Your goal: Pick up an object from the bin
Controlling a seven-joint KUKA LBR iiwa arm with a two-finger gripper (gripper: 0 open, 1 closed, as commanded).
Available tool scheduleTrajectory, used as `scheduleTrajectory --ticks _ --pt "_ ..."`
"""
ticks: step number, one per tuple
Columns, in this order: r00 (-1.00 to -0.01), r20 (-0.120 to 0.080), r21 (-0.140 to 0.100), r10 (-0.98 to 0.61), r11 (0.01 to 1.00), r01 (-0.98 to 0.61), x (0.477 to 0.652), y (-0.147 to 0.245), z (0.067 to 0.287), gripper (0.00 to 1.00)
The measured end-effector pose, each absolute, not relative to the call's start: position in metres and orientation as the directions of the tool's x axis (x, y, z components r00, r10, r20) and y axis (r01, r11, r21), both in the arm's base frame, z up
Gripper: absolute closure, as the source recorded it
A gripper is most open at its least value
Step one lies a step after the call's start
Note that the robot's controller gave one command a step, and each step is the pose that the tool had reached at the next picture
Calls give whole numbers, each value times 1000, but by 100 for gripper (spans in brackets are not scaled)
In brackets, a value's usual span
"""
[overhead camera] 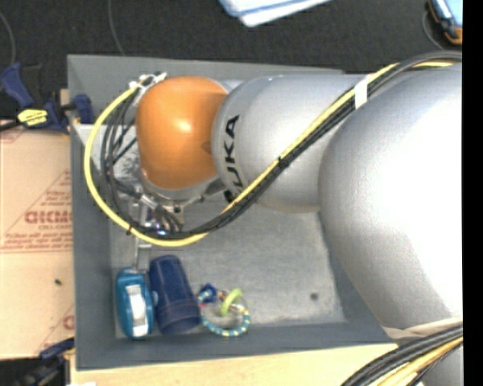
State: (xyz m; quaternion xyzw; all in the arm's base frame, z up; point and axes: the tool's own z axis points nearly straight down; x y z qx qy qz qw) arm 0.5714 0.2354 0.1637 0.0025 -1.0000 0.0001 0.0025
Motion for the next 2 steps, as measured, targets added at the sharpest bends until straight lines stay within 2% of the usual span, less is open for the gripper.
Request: scheduleTrajectory --ticks 1,2 --pt "-1000 -3 2 1 1000 1 573 234 169 0" --pt "-1000 -2 2 28 1000 28 656 188 72 0"
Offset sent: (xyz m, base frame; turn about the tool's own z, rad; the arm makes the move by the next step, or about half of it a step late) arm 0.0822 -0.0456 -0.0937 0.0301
